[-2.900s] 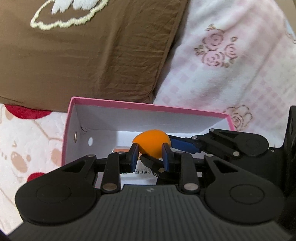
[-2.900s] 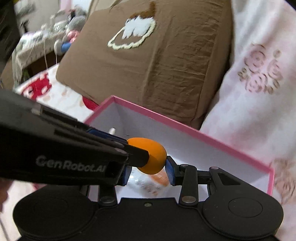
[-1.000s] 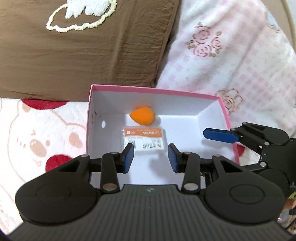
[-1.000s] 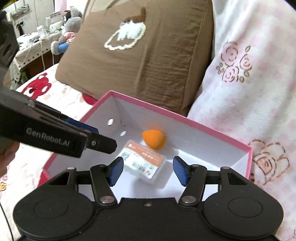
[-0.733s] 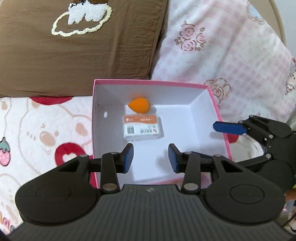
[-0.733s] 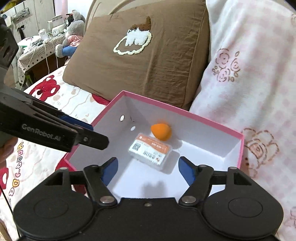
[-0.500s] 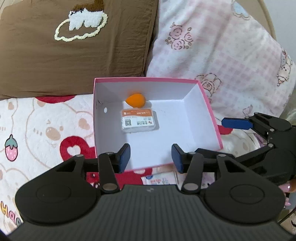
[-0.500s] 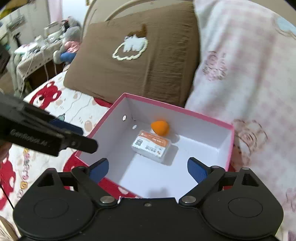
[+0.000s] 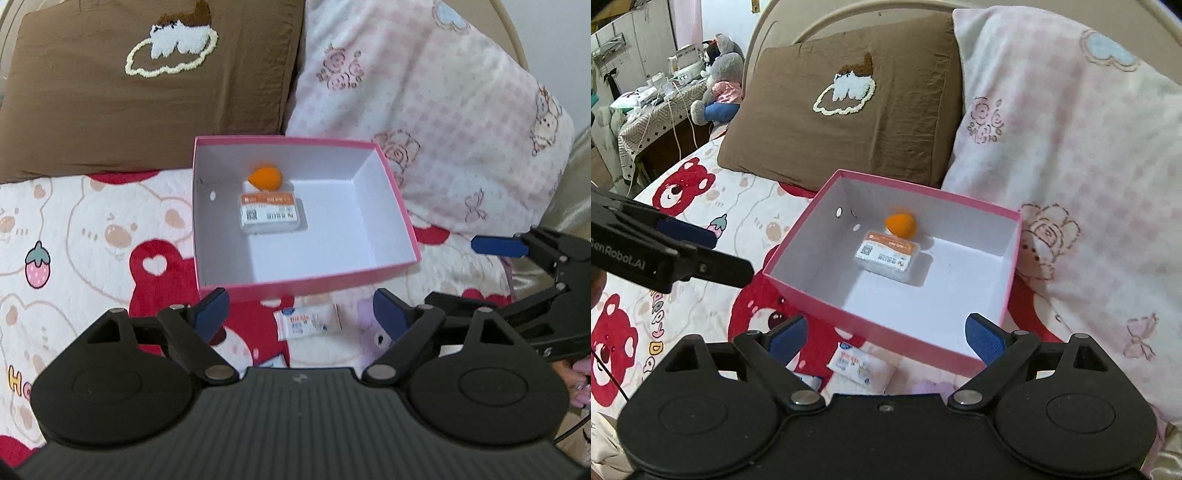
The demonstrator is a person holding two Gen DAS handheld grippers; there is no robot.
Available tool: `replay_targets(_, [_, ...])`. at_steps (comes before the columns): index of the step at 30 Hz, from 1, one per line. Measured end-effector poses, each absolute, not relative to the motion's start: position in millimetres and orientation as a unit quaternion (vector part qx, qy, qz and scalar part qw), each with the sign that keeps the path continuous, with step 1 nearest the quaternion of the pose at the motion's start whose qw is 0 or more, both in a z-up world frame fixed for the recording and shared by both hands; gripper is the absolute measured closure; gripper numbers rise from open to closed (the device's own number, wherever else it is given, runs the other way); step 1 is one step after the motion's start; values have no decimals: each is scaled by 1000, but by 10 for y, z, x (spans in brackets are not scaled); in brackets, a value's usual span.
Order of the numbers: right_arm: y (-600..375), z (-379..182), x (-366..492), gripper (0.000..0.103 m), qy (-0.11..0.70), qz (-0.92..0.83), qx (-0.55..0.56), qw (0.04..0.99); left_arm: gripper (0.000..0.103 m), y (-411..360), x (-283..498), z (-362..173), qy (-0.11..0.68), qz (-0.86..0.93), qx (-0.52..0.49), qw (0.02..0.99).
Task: Organize objects
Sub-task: 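Withdraw the left gripper from the box toward the green yarn ball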
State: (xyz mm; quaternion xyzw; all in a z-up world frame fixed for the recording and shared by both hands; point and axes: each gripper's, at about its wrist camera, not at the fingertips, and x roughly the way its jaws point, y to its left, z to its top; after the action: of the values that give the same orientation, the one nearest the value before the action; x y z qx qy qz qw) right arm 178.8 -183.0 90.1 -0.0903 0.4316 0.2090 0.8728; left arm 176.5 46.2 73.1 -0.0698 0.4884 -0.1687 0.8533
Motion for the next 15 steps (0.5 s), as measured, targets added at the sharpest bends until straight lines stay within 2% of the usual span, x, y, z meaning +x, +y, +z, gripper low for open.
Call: replay_targets(15, [-1981, 991, 1332, 9, 436, 192, -125, 870, 16, 226, 1291, 673, 529, -190, -14, 827])
